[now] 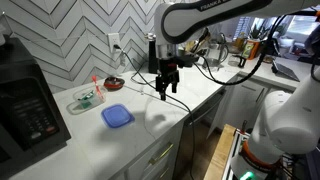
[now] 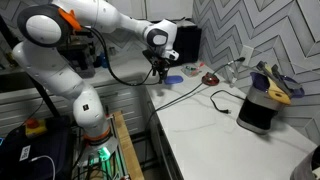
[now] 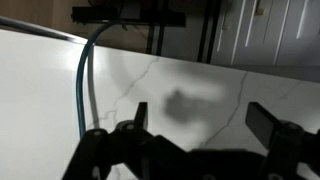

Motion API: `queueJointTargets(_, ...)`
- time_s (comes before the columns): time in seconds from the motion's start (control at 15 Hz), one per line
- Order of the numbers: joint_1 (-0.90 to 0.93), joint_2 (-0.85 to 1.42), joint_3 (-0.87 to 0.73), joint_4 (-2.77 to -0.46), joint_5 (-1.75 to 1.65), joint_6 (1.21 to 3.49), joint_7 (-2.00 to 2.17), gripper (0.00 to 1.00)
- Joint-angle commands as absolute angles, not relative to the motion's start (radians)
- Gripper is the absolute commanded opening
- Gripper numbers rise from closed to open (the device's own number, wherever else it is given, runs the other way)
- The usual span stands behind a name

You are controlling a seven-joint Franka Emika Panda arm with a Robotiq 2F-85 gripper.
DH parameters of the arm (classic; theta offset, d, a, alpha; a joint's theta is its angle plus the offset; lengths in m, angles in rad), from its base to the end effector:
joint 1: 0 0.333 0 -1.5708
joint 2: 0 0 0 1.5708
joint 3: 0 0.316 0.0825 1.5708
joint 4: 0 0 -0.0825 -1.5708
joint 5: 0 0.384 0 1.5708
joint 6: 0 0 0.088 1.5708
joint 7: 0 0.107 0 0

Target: Shift the clear object from the lunchbox to the bowl

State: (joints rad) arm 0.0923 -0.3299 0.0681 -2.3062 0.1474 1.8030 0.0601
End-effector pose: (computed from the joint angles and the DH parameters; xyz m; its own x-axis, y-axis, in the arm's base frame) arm 0.4221 0.0821 0.4627 0.9818 0.0568 -0.1811 0.0386 -0.9940 -0.1024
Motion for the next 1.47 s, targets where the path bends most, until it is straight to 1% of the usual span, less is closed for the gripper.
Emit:
queueJointTargets(0.0,0.087,-0.33,0.073,-2.305,0.149,1.801,0.059,1.0)
queueJointTargets(0.53,0.087,-0.329,0.073,-2.305,0.149,1.801,0.059,1.0)
queueJointTargets(0.73,0.07,-0.288,0.087,-2.246,0.117,1.92,0.125,1.0)
queueJointTargets(0.87,0.059,-0.227,0.093,-2.155,0.062,1.985,0.145,1.0)
queueJointTargets(1.0,0.058,-0.123,0.093,-2.013,0.023,1.999,0.148,1.0)
queueJointTargets(1.4,0.111,0.229,0.122,-1.639,-0.018,1.928,0.144,1.0)
